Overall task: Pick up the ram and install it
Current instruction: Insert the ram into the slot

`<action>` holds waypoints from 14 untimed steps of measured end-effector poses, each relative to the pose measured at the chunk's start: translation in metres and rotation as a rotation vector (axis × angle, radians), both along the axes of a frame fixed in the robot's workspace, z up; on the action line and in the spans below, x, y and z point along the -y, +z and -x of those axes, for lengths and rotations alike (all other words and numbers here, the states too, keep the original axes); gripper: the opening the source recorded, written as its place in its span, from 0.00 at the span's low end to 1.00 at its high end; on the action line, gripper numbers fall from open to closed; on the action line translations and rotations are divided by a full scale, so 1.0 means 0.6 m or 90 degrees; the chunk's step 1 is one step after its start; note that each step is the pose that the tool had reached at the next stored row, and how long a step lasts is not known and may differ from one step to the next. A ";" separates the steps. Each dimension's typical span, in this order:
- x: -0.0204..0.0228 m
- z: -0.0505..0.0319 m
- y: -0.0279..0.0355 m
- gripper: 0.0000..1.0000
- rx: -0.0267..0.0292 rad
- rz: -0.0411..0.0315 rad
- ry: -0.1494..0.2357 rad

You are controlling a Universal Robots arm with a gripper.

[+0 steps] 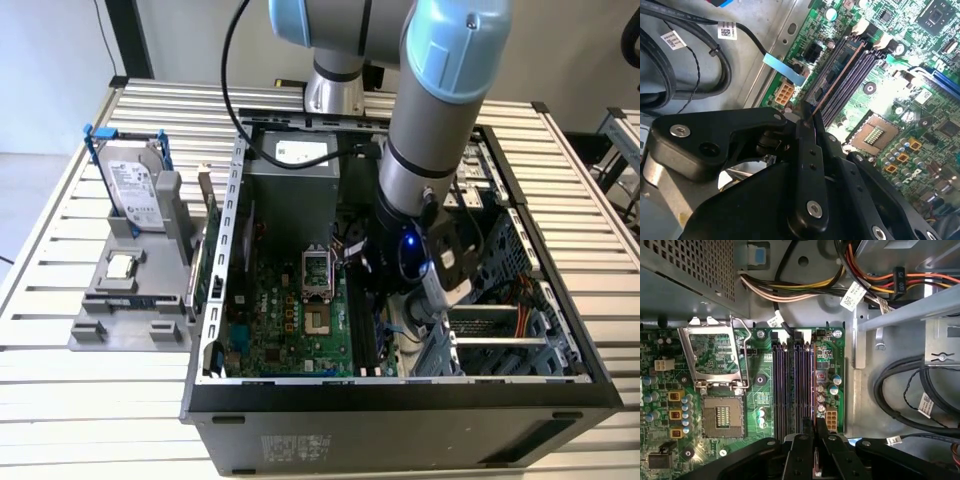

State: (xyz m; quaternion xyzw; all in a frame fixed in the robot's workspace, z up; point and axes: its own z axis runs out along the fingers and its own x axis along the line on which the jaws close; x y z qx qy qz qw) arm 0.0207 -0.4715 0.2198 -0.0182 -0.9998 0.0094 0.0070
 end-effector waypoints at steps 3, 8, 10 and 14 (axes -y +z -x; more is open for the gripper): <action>0.0000 0.000 -0.003 0.00 0.0000 0.0000 -0.004; 0.0000 0.000 -0.010 0.00 0.0000 0.0000 -0.006; 0.0001 0.000 -0.010 0.00 0.0000 0.0001 -0.008; 0.0000 0.000 -0.010 0.00 0.0000 0.0002 -0.009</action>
